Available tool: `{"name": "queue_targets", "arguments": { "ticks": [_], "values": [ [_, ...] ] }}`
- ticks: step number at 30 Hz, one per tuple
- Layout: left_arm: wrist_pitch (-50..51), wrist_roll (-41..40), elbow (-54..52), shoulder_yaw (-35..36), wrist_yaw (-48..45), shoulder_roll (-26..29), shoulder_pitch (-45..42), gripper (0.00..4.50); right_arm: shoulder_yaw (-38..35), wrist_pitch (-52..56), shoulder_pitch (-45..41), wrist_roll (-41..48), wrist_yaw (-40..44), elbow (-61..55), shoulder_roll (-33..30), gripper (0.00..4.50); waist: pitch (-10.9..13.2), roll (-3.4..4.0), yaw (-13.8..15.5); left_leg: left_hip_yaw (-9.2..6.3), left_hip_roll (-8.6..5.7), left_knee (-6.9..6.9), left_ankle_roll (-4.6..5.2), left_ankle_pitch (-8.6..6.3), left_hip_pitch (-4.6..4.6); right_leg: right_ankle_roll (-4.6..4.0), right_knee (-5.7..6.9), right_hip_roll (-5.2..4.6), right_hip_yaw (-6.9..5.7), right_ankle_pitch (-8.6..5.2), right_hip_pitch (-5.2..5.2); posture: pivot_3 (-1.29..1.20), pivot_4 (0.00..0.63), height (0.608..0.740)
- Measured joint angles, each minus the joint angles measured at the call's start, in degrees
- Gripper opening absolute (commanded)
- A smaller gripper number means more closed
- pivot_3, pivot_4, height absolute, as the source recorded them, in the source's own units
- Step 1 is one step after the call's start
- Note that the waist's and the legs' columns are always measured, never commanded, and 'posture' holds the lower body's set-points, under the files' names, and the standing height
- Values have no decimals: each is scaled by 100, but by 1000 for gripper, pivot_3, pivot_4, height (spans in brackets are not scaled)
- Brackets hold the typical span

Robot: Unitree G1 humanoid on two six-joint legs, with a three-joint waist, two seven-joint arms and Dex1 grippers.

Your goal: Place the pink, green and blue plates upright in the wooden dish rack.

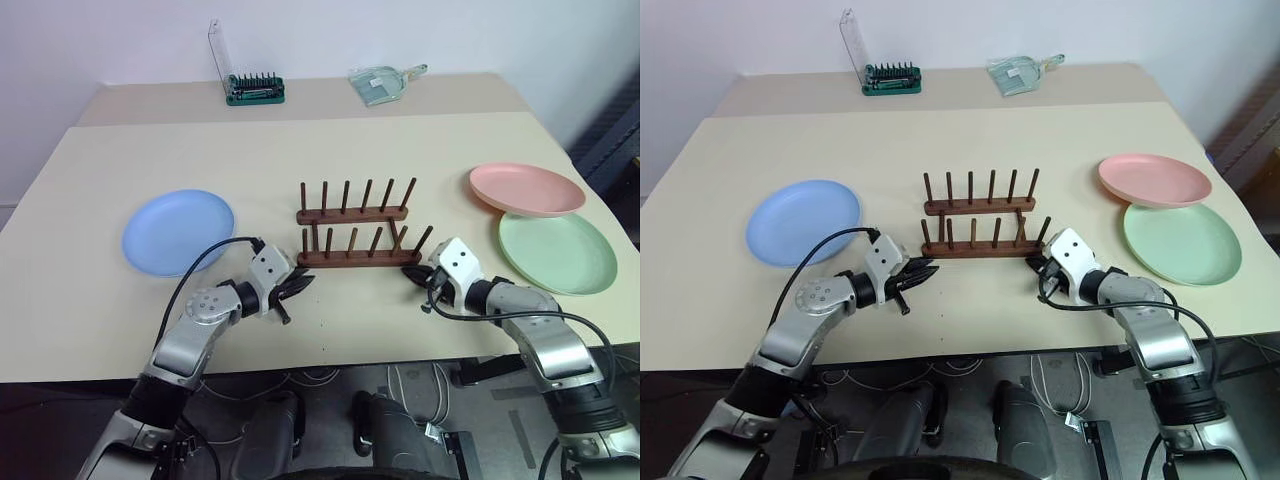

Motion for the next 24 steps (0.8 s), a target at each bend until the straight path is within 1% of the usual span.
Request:
{"name": "queue_targets", "arguments": {
  "ticks": [7, 10, 11, 13, 16, 18, 20, 22, 24],
  "values": [
    [-66, 53, 98, 3, 73, -23, -25, 848, 0, -122, -23, -93, -15, 74, 47, 31, -5, 2, 0, 2, 0, 0, -1, 0, 0, -1, 0, 0, 0, 2, 0, 0, 150, 740],
    [-57, 35, 18, 11, 42, -19, 5, 848, -25, -91, 55, -13, 170, -40, -99, 31, -6, 4, 4, 2, 0, -1, 0, 0, -1, -1, 0, -2, 0, 2, -2, 0, 150, 740],
    [-52, 8, -54, 39, -13, 4, 72, 848, -100, 2, 145, 111, 334, -159, -244, 262, -6, 4, 4, 3, 0, -4, 0, 0, -3, -1, -1, -3, 0, 2, -4, 0, 150, 740],
    [-27, -85, -214, 93, -140, 104, 213, 848, -326, 184, 277, 352, 591, -350, -506, 876, -5, 4, -1, 9, 0, -9, 12, 4, -7, 0, -3, -4, 1, 1, -12, 0, 150, 740],
    [102, -360, -624, 168, -478, 289, 554, 848, -913, 497, 369, 747, 950, -581, -1055, 2382, -3, 7, 3, 18, 0, -11, 16, -1, -10, 1, -4, -6, 5, 0, -20, 0, 150, 740],
    [193, -498, -808, 172, -647, 365, 712, 848, -1238, 631, 297, 968, 1078, -706, -1260, 3423, -1, 5, 7, 18, 2, -10, 15, -2, -11, 2, -6, -6, 4, -1, -20, 0, 150, 740],
    [279, -610, -948, 162, -801, 386, 819, 848, -1368, 610, 135, 966, 1105, -701, -1486, 4444, 0, 5, 7, 19, 2, -6, 1, -10, -12, 2, -8, -7, 4, -1, -18, 0, 150, 740],
    [333, -696, -1044, 133, -965, 404, 836, 848, -1266, 373, -432, 549, 922, -209, -1772, 4444, 3, 9, -7, 34, 7, -2, -1, -11, -14, 1, -21, -14, -1, -1, -19, 0, 150, 740],
    [326, -727, -1106, 90, -1067, 409, 817, 848, -1216, 155, -984, 156, 660, 358, -1891, 4444, 3, 6, -6, 44, 14, -1, -1, -11, -17, 1, -33, -18, -13, 0, -18, 0, 150, 740]
  ]
}}
